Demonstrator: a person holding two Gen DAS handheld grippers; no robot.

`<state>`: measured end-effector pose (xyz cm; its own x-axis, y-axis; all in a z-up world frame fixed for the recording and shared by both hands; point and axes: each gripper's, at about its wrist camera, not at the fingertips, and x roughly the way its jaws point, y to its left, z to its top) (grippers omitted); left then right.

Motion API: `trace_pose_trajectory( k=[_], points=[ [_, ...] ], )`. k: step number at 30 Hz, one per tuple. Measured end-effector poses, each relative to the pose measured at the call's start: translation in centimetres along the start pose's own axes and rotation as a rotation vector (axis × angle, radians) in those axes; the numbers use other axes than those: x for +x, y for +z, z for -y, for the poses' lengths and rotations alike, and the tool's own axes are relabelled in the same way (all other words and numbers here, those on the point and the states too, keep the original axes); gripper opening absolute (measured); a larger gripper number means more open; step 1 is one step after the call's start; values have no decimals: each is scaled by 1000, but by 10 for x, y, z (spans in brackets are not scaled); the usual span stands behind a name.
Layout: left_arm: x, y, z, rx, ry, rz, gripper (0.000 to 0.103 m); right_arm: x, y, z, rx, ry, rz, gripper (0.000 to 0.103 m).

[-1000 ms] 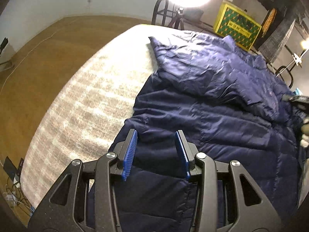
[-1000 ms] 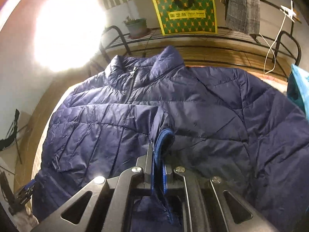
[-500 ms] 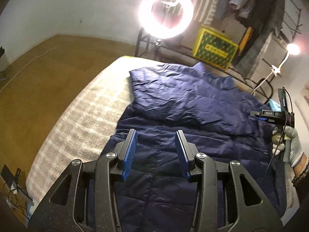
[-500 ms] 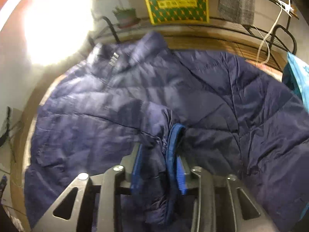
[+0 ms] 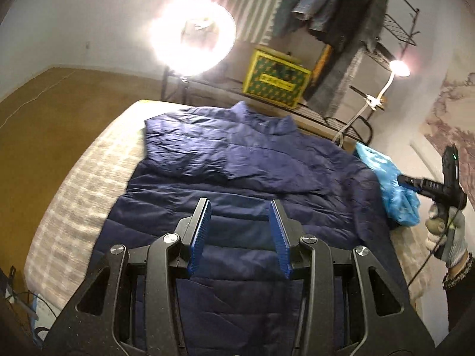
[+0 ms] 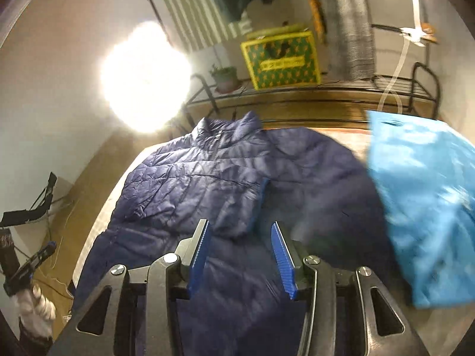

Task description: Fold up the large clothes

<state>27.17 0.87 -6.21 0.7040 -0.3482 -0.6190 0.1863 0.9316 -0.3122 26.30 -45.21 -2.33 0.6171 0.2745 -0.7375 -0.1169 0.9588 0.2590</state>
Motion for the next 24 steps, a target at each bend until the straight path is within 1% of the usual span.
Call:
trace_pose_trajectory(
  k=[3,6,10,11,13,16,18,24],
  points=[
    [-4,-7,18,11,-42,-9,41,-37,-30,23,37,-53,11,44],
    [-2,-15,39,49,-74,-29,42,-67,-67,50,101,-100,7,44],
    [1,-24,63,95,-97,-46,41,-100,-117,83,188,-151,2,45],
    [2,-25,68,100,-108,-52,41,-108,-130,90,208,-165,0,46],
    [4,-30,79,109,-132,-65,41,-119,-152,102,256,-173,-7,47],
    [9,-37,94,137,-150,-80,41,-130,-183,115,325,-183,-22,48],
    [11,-42,101,146,-166,-94,41,-134,-202,122,373,-182,-31,50],
    [18,-54,115,171,-187,-133,41,-129,-252,142,476,-213,-95,52]
  ],
)
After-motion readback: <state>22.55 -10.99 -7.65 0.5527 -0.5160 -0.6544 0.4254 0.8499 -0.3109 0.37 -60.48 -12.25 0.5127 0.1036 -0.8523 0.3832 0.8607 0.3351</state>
